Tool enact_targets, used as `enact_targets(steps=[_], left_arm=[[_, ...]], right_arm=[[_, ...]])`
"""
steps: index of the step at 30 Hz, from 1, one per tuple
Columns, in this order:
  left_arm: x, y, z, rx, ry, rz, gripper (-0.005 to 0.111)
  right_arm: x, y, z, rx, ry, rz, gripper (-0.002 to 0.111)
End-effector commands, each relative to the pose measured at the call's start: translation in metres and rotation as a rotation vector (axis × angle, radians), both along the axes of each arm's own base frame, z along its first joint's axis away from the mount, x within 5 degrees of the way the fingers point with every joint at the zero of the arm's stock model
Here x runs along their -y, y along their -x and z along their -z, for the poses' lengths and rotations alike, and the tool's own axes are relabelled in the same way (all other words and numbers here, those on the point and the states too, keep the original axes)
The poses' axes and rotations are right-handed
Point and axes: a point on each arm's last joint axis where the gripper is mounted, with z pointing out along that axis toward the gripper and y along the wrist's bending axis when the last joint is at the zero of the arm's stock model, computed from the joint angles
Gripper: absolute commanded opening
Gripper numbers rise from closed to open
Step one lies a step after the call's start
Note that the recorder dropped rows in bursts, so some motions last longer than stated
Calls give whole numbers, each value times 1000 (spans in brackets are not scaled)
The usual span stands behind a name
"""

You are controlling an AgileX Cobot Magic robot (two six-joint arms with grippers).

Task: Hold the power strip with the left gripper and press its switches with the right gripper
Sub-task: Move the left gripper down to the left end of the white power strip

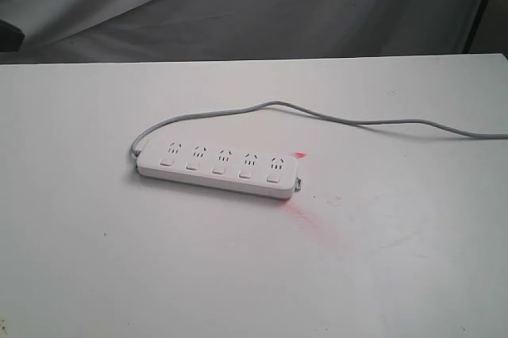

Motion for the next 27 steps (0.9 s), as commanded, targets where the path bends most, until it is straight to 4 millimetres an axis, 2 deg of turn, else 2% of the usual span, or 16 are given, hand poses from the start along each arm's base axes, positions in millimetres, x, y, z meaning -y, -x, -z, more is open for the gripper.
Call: enact_targets(steps=[1, 4, 8, 11, 12, 13, 15, 18, 23, 25, 27], left_arm=[[-2, -33, 17, 4, -10, 75, 0], [-3, -53, 31, 29, -34, 158, 0], [-2, -81, 63, 30, -50, 285, 1], [15, -109, 100, 41, -136, 435, 2], [21, -114, 106, 32, -172, 473, 2], [30, -121, 121, 6, -208, 524, 2], [44, -126, 144, -45, -208, 568, 2], [54, -131, 167, -64, -223, 567, 2], [54, -135, 172, -42, -270, 543, 2], [54, -134, 171, -45, -267, 547, 9], [54, -133, 171, -50, -262, 558, 24]], right_arm=[[1, 0, 0, 8, -4, 9, 0], [1, 0, 0, 8, -4, 9, 0], [1, 0, 0, 8, -4, 9, 0], [1, 0, 0, 8, -4, 9, 0], [1, 0, 0, 8, -4, 9, 0], [1, 0, 0, 8, -4, 9, 0], [1, 0, 0, 8, -4, 9, 0], [1, 0, 0, 8, -4, 9, 0], [1, 0, 0, 8, -4, 9, 0], [1, 0, 0, 8, -4, 9, 0], [1, 0, 0, 8, -4, 9, 0]])
